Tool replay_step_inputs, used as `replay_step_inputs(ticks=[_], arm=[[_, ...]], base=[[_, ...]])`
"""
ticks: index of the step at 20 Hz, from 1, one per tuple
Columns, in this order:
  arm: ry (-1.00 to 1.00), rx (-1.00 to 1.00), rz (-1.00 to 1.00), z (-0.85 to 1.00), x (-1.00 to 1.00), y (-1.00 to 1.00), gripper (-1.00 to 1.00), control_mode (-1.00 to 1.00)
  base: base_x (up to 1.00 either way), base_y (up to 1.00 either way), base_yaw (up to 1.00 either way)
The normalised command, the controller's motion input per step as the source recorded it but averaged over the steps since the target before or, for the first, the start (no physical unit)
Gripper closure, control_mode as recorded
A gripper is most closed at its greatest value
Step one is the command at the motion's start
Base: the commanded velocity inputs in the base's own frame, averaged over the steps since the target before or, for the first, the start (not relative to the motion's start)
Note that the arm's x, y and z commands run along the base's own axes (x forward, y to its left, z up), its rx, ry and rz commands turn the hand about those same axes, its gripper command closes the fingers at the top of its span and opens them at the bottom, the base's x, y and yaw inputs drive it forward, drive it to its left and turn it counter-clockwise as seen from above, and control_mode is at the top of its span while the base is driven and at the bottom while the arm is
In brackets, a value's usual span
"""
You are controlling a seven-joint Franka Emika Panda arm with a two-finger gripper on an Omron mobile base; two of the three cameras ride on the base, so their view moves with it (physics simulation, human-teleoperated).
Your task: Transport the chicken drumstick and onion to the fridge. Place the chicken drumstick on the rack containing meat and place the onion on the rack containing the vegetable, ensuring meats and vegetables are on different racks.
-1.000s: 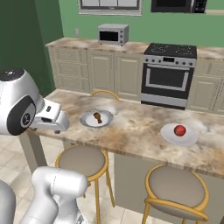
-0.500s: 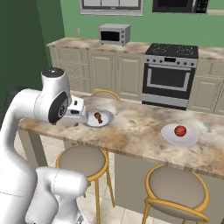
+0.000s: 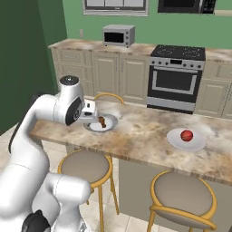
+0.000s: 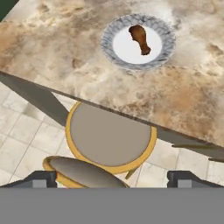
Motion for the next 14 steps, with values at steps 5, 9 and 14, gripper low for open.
replay_step_inputs(ticks=[5,9,14], arm=[[0.00,0.00,0.02,-0.58,0.89,0.00,-1.00,-1.00],[0.00,-0.02,0.02,-0.38,0.82,0.00,-1.00,-1.00],[0.00,-0.01,0.00,-0.20,0.74,-0.01,-1.00,-1.00]], base=[[0.00,0.00,0.00],[0.00,0.00,0.00],[0.00,0.00,0.00]])
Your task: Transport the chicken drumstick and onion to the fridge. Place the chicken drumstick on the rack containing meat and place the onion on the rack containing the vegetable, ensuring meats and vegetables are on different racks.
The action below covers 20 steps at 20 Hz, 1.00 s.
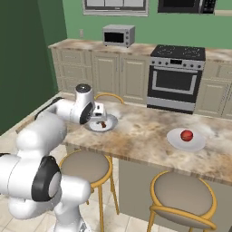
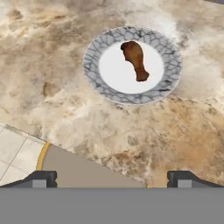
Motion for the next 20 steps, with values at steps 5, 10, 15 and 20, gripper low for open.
replay_step_inputs(ticks=[5,10,15,20], arm=[[0.02,-0.02,0.00,-0.33,0.82,0.00,-1.00,-1.00],[0.03,-0.01,0.00,-0.34,0.70,0.00,-1.00,-1.00],[0.04,-0.01,0.00,-0.38,0.57,0.00,-1.00,-1.00],[0.02,0.00,0.00,-0.33,0.31,0.00,-1.00,-1.00]], base=[[0.00,0.00,0.00],[0.00,0.00,0.00],[0.00,0.00,0.00],[0.00,0.00,0.00]])
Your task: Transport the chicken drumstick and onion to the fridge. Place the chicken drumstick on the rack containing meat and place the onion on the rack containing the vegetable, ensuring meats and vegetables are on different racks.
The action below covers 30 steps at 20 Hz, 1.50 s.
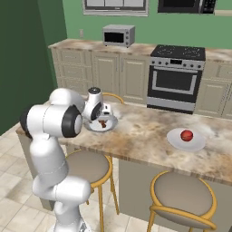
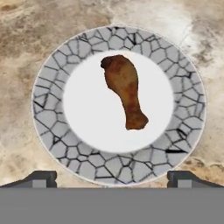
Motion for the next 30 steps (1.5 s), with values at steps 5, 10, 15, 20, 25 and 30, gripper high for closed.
replay_step_inputs(ticks=[5,10,15,20,25,30], arm=[[0.00,0.00,0.00,-0.32,0.31,0.00,-1.00,-1.00],[0.00,0.00,0.00,-0.26,0.33,0.00,-1.00,-1.00],[0.00,0.00,0.00,-0.29,0.34,0.00,-1.00,-1.00],[0.00,0.00,0.00,-0.25,0.29,0.00,-1.00,-1.00],[0.00,0.00,0.01,-0.22,0.24,0.00,-1.00,-1.00],[0.00,0.00,0.06,-0.25,0.13,0.00,1.00,-1.00]], base=[[0.00,0.00,0.00],[0.00,0.00,0.00],[0.00,0.00,0.00],[0.00,0.00,0.00],[0.00,0.00,0.00],[0.00,0.00,0.00]])
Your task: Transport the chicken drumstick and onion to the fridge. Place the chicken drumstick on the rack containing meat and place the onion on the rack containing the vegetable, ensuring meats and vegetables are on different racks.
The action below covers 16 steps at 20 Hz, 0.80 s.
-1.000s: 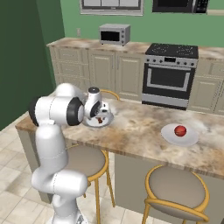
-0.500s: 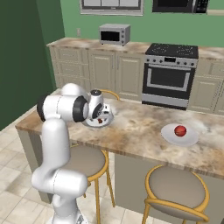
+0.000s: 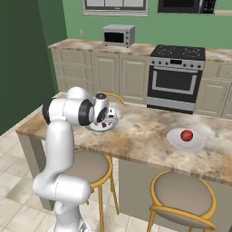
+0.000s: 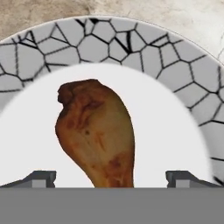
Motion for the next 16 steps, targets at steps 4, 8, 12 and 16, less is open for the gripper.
replay_step_inputs(ticks=[4,8,12,16], arm=[[0.02,0.00,0.05,-0.36,0.02,0.00,1.00,-1.00],[0.02,0.00,0.04,-0.44,0.00,0.04,1.00,-1.00],[0.04,0.00,0.00,-0.43,0.00,0.17,1.00,-1.00],[-0.02,-0.01,0.00,-0.18,-0.16,0.33,1.00,-1.00]], base=[[0.00,0.00,0.00],[0.00,0.00,0.00],[0.00,0.00,0.00],[0.00,0.00,0.00]])
